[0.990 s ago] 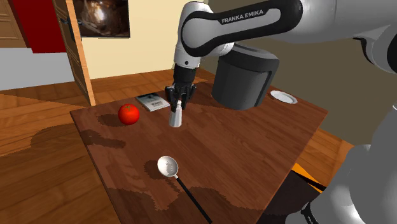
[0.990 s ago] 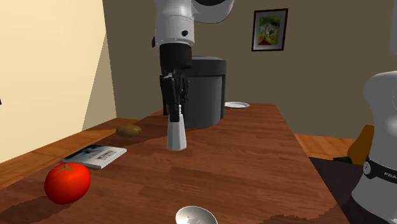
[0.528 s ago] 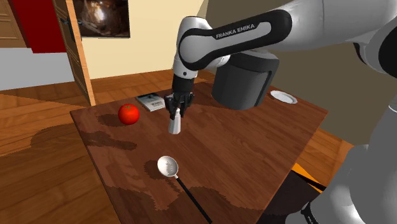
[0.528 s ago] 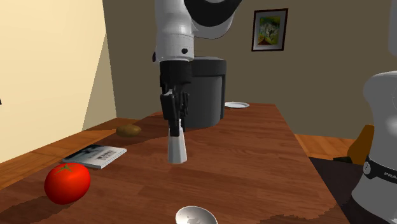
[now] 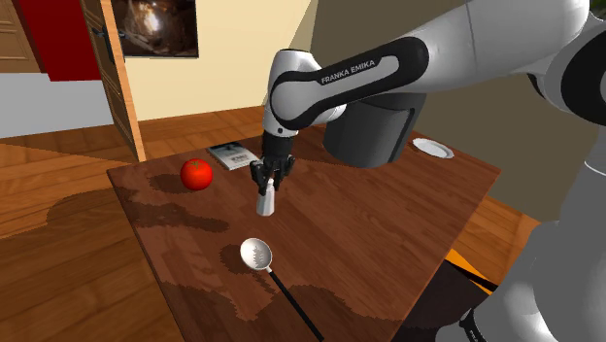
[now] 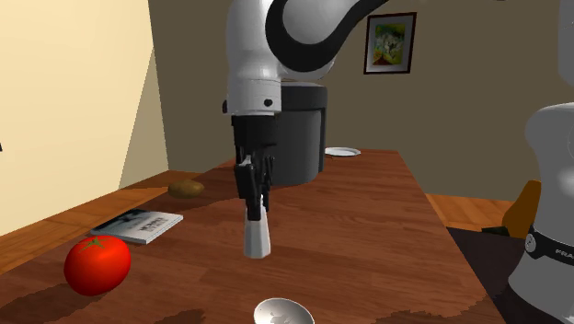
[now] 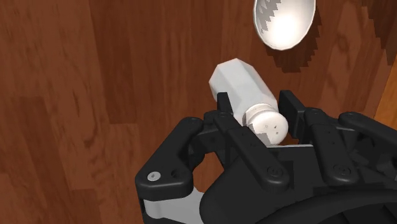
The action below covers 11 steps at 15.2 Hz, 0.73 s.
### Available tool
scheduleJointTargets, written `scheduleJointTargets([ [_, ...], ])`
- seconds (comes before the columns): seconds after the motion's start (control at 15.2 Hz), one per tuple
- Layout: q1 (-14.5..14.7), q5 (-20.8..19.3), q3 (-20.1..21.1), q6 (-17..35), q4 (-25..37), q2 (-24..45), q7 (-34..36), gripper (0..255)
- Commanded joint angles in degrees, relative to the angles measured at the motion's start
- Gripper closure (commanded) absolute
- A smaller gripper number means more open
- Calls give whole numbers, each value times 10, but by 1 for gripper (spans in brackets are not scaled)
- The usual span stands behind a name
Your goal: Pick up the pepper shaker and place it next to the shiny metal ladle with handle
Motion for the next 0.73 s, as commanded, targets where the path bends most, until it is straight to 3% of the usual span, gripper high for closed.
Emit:
scheduleJointTargets([
  [0.0,0,0,0,15,-6,8,-2,255],
  [0.66,1,3,1,80,-30,50,-9,255],
])
